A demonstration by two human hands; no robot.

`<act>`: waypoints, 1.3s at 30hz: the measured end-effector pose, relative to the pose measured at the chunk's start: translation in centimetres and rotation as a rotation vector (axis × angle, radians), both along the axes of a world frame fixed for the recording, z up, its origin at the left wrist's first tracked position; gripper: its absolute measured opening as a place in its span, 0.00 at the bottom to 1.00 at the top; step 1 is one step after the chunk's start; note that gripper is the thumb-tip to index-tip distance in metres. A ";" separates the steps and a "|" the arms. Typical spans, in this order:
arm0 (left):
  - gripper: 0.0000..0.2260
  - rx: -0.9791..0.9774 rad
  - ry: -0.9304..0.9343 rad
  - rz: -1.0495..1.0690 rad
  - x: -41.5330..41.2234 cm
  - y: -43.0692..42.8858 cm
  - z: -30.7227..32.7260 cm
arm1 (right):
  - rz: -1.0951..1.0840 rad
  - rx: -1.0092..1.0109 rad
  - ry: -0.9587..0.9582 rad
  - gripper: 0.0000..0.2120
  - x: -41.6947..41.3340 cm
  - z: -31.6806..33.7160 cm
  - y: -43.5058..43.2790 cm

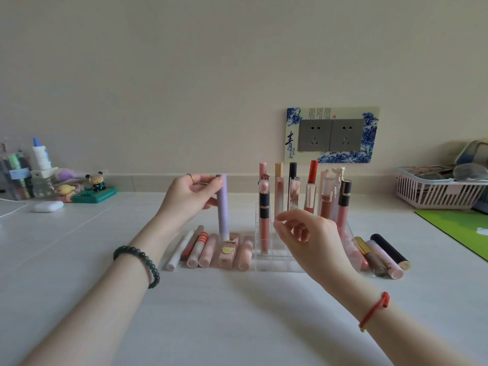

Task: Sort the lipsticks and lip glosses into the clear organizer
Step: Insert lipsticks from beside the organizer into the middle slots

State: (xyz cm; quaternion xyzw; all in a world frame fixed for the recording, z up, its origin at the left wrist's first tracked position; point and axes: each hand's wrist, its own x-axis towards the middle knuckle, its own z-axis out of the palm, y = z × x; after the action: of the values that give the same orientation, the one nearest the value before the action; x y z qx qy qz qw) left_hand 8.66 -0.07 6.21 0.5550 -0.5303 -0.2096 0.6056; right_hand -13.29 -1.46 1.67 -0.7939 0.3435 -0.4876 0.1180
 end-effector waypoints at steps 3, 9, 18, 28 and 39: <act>0.07 -0.092 0.143 -0.087 -1.1 1.2 0.6 | 0.133 0.067 -0.055 0.09 0.3 0.2 0.6; 0.11 -0.221 0.149 -0.198 -5.3 2.5 0.0 | 0.304 0.194 -0.153 0.08 0.6 0.6 1.3; 0.06 -0.288 0.104 -0.232 -8.8 2.4 -1.3 | 0.256 0.172 -0.188 0.06 -0.2 1.2 0.5; 0.13 -0.084 -0.174 -0.093 -9.6 1.2 -5.1 | 0.073 0.150 -0.168 0.08 -0.9 0.4 -1.4; 0.15 -0.068 -0.250 -0.077 -9.1 1.4 -5.6 | 0.038 0.155 -0.163 0.08 -0.1 0.0 -2.2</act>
State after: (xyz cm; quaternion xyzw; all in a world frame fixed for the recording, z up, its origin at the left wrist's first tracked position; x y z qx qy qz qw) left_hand -0.41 1.35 0.66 0.5352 -0.6293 -0.1438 0.5449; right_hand -13.37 -3.61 1.69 -0.7466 0.3542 -0.5201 0.2159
